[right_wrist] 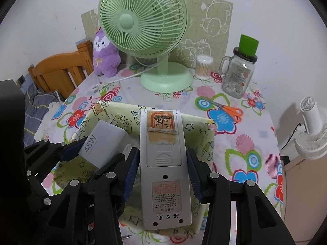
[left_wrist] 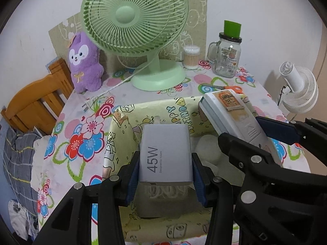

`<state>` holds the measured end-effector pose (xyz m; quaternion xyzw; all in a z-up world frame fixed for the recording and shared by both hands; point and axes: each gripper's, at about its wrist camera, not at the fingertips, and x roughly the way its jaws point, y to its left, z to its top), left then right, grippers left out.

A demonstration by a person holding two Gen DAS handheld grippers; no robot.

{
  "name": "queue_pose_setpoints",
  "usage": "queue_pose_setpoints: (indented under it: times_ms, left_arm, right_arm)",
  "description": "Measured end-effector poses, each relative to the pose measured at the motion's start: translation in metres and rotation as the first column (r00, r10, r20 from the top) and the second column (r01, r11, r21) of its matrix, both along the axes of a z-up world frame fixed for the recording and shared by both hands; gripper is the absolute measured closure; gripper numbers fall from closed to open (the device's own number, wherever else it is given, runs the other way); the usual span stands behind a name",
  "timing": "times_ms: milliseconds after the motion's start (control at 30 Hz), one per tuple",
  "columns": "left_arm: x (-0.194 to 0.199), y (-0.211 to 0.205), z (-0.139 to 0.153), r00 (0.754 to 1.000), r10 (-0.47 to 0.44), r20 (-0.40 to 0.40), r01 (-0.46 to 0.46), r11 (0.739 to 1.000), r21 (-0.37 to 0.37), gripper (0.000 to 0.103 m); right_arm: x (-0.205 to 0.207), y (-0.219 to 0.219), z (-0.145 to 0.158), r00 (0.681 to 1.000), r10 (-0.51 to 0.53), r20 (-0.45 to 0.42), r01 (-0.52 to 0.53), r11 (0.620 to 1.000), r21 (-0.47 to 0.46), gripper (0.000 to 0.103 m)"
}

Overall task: Organize rigid objects
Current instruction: 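Lower the charger into the basket with the left tool while the right tool lowers the remote, then open both tools releasing the charger and remote, then withdraw from the basket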

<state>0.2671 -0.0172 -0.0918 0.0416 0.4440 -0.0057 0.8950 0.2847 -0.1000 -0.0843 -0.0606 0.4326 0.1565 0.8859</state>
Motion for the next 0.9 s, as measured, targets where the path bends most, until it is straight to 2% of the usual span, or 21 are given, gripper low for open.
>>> queue_pose_setpoints:
  times_ms: [133, 233, 367, 633, 800, 900]
  left_arm:
    - [0.006, 0.002, -0.011, 0.999, -0.003, -0.038, 0.002, 1.0, -0.017, 0.055]
    - [0.005, -0.001, -0.012, 1.0, -0.011, -0.02, 0.01, 1.0, -0.005, 0.054]
    - [0.003, -0.004, -0.013, 1.0, -0.017, -0.01, 0.018, 1.0, 0.01, 0.041]
    - [0.001, 0.0, -0.017, 1.0, -0.005, -0.014, 0.006, 1.0, 0.017, 0.032]
    - [-0.002, 0.002, -0.016, 1.0, -0.009, -0.011, 0.009, 1.0, 0.014, 0.031]
    - [-0.006, 0.0, -0.012, 1.0, -0.02, 0.012, 0.02, 1.0, 0.017, 0.022]
  right_arm:
    - [0.008, 0.002, -0.012, 1.0, -0.012, -0.02, 0.012, 1.0, -0.004, 0.054]
    - [0.016, -0.001, -0.021, 0.999, -0.027, -0.045, 0.028, 0.999, 0.017, 0.054]
    - [0.021, -0.001, -0.027, 0.998, -0.036, -0.06, 0.037, 0.999, 0.018, 0.054]
    - [0.023, 0.006, -0.035, 0.998, -0.03, -0.059, 0.029, 0.999, -0.014, 0.054]
    - [0.022, 0.008, -0.035, 0.997, -0.037, -0.062, 0.035, 0.999, -0.027, 0.053]
    - [0.018, 0.006, -0.032, 0.997, -0.055, -0.054, 0.053, 0.998, -0.028, 0.051]
